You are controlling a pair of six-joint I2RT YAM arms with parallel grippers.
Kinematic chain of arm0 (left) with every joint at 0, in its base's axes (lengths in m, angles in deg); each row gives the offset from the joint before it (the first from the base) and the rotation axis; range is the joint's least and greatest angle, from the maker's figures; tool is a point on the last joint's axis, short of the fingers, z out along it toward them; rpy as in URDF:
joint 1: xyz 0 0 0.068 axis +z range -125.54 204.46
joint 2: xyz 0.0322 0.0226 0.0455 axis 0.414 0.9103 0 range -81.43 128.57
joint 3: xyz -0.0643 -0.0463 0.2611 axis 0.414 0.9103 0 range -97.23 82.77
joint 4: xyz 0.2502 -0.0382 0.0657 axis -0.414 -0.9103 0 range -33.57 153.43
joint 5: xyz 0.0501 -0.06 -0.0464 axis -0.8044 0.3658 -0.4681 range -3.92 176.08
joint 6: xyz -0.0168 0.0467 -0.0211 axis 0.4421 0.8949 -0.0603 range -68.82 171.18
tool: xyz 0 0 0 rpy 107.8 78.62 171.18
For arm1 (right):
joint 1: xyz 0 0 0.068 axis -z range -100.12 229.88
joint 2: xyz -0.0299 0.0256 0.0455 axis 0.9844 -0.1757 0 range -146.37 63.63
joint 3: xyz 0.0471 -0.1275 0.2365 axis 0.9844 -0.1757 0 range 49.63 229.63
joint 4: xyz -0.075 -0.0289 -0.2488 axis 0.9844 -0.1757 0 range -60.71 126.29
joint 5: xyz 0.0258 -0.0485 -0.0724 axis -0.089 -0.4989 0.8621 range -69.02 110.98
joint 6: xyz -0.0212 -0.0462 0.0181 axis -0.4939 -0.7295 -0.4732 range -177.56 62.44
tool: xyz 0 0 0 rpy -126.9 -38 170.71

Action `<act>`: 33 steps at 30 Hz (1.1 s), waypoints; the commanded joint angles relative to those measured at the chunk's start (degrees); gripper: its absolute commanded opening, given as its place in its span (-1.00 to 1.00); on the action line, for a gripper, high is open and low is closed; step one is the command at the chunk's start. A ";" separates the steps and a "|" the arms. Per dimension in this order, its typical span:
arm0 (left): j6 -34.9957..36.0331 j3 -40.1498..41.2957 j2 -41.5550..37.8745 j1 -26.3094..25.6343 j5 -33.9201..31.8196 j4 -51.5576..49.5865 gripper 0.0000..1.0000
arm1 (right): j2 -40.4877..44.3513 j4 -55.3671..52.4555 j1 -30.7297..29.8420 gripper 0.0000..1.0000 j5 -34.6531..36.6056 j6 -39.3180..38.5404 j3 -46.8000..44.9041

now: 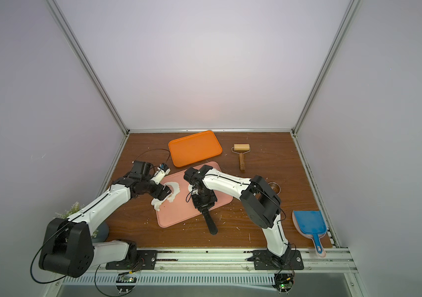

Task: Roll out the dumpling wrappers from the dough
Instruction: Scoop the dumpling wrapper from the work surface.

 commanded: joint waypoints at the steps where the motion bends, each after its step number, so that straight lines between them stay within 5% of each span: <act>1: 0.39 0.46 -0.74 0.62 0.99 -0.80 0.83 | -0.38 -0.49 0.45 -1.00 -1.03 0.18 1.12; 33: 0.30 0.56 -0.83 0.62 0.53 -0.67 0.84 | -8.71 2.61 3.24 -1.00 -0.96 -0.76 10.30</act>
